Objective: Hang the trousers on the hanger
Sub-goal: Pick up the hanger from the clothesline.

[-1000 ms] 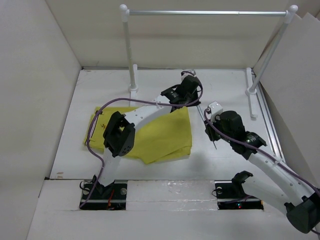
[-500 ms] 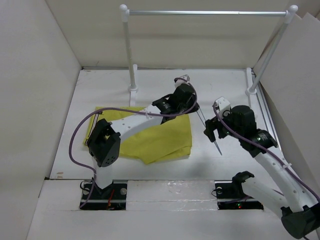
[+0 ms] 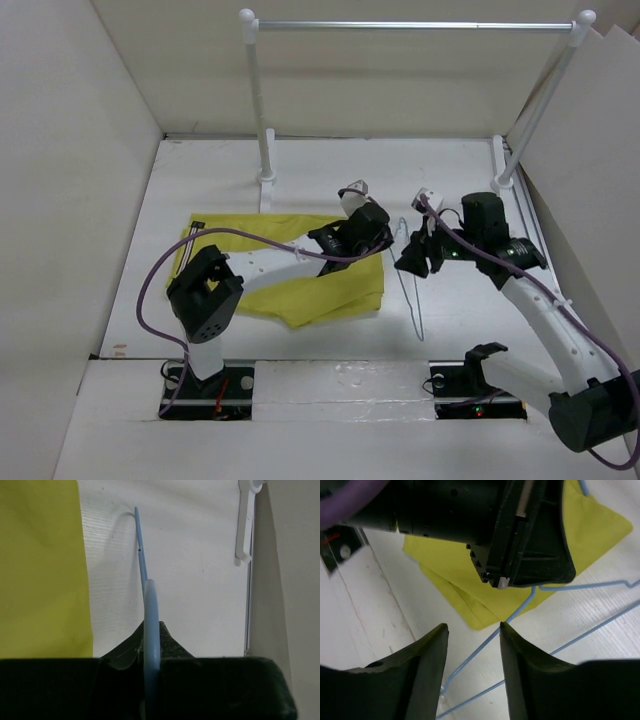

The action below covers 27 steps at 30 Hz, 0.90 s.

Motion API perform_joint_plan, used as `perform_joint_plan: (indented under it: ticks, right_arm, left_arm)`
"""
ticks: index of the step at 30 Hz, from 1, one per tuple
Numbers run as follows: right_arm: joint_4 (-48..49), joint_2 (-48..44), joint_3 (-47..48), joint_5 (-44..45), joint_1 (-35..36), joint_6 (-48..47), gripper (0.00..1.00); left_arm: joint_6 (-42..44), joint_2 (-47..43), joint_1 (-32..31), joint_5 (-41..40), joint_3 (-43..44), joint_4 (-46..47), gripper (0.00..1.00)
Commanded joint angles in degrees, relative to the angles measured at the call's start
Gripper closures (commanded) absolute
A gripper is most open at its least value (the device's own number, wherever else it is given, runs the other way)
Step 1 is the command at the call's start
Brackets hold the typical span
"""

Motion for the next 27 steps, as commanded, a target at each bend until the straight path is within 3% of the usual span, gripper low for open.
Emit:
perform_joint_plan:
  ticks: [1, 4, 5, 6, 7, 9, 10, 11, 12, 13, 14, 17, 18, 19, 20, 22, 27]
  right_arm:
    - [6.53, -4.17, -0.98, -1.97, -2.56, 5.92, 0.55]
    - [16.81, -6.64, -6.79, -3.54, -5.04, 13.92, 0.81]
    - [18.49, -6.47, -7.76, -4.07, -5.04, 15.09, 0.80]
    - [21.12, -6.04, -8.90, -4.60, -5.04, 15.54, 0.76]
    - [22.28, -5.42, -9.52, -5.47, -5.04, 16.15, 0.59]
    - [23.52, -2.88, -10.75, -5.05, -5.04, 16.16, 0.46]
    - [24.74, -2.17, -11.80, -1.21, -5.04, 16.51, 0.54]
    - [29.45, -0.77, -14.51, 1.09, -5.04, 19.99, 0.78]
    - [32.89, 0.37, -14.53, 1.11, -5.04, 20.03, 0.78]
    - [35.88, 1.78, -16.53, 2.24, -5.04, 21.94, 0.91]
    - [39.13, 3.44, -16.82, 3.39, -5.04, 22.48, 0.96]
    - [43.36, 10.92, -16.29, 7.34, -3.80, 23.36, 1.00]
    - [44.51, 14.06, -16.20, 8.13, -3.11, 23.63, 0.95]
    - [45.92, 15.66, -16.29, 9.01, -2.58, 24.33, 0.78]
    - [47.67, 17.24, -15.94, 9.63, -1.79, 24.51, 0.72]
    - [48.47, 21.54, -15.59, 11.56, -1.17, 25.03, 0.61]
    - [53.22, 27.10, -17.52, 15.60, -0.65, 27.41, 0.47]
  left_arm:
    - [-3.31, -0.29, 0.35, -5.49, -0.36, 3.31, 1.00]
    - [-4.01, -0.46, 0.35, -8.13, -2.03, 3.23, 1.00]
    - [-4.45, -0.55, 0.35, -8.66, -2.56, 3.14, 1.00]
    - [-4.89, -0.46, 0.35, -9.88, -3.08, 3.23, 1.00]
    - [-5.59, -0.38, 0.35, -10.24, -3.35, 3.23, 1.00]
    - [-5.95, 0.33, 0.35, -11.29, -3.79, 3.05, 1.00]
    - [-5.86, 0.59, 0.35, -11.56, -3.88, 2.79, 1.00]
    - [-6.12, 1.11, 0.35, -12.00, -4.05, 2.18, 1.00]
    - [-6.12, 1.21, 0.35, -12.09, -4.06, 2.17, 1.00]
    - [-6.21, 1.21, 0.35, -12.18, -4.40, 2.35, 1.00]
    - [-6.04, 1.21, 0.35, -12.18, -5.28, 3.30, 1.00]
    - [-5.60, 1.56, 0.35, -12.61, -5.90, 3.06, 1.00]
    - [-5.60, 1.65, 0.35, -13.05, -6.08, 2.70, 1.00]
    - [-5.60, 1.73, 0.35, -13.23, -6.08, 2.44, 1.00]
    - [-5.68, 1.91, 0.35, -13.41, -6.34, 2.26, 1.00]
    - [-5.60, 2.17, 0.35, -13.58, -6.52, 2.00, 1.00]
    - [-4.90, 3.05, 0.35, -14.37, -6.78, 1.03, 1.00]
